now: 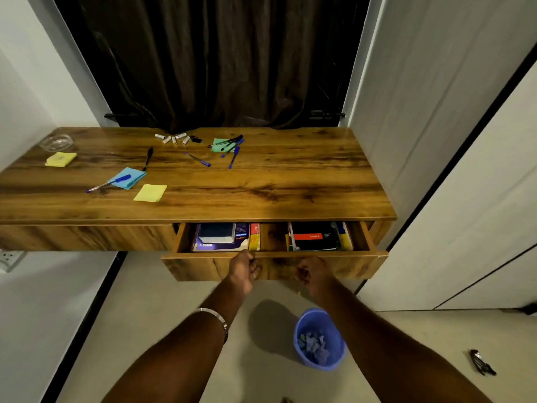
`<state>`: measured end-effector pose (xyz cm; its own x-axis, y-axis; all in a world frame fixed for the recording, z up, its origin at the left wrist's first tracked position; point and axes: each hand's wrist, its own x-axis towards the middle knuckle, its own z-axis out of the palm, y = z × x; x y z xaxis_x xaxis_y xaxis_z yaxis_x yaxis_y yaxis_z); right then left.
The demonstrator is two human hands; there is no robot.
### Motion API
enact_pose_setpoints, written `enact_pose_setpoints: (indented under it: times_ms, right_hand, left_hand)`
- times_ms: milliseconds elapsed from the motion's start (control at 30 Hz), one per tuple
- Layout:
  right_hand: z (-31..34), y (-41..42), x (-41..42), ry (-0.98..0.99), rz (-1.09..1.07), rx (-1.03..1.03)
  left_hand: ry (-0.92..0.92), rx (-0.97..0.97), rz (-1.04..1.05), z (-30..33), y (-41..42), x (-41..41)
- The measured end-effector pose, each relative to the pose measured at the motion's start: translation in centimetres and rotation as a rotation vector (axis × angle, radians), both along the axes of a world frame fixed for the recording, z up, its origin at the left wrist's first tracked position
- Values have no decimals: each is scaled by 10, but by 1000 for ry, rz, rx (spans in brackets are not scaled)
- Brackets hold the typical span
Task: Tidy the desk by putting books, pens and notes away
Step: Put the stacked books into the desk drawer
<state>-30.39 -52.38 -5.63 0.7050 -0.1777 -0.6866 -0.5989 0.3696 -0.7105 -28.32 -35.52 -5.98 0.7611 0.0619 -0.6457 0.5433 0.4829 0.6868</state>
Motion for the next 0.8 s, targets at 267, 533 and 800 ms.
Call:
enact_pose_setpoints:
  times_ms: [267, 533, 800]
  right_hand:
    - [4, -2, 41, -98, 20, -51]
    - [-2, -4, 84, -85, 15, -42]
    - [-7, -7, 121, -18, -46, 49]
  left_hand:
    - [-8, -23, 79, -5, -6, 41]
    - [-2, -35, 71, -4, -8, 83]
    - [3, -19, 62, -10, -8, 111]
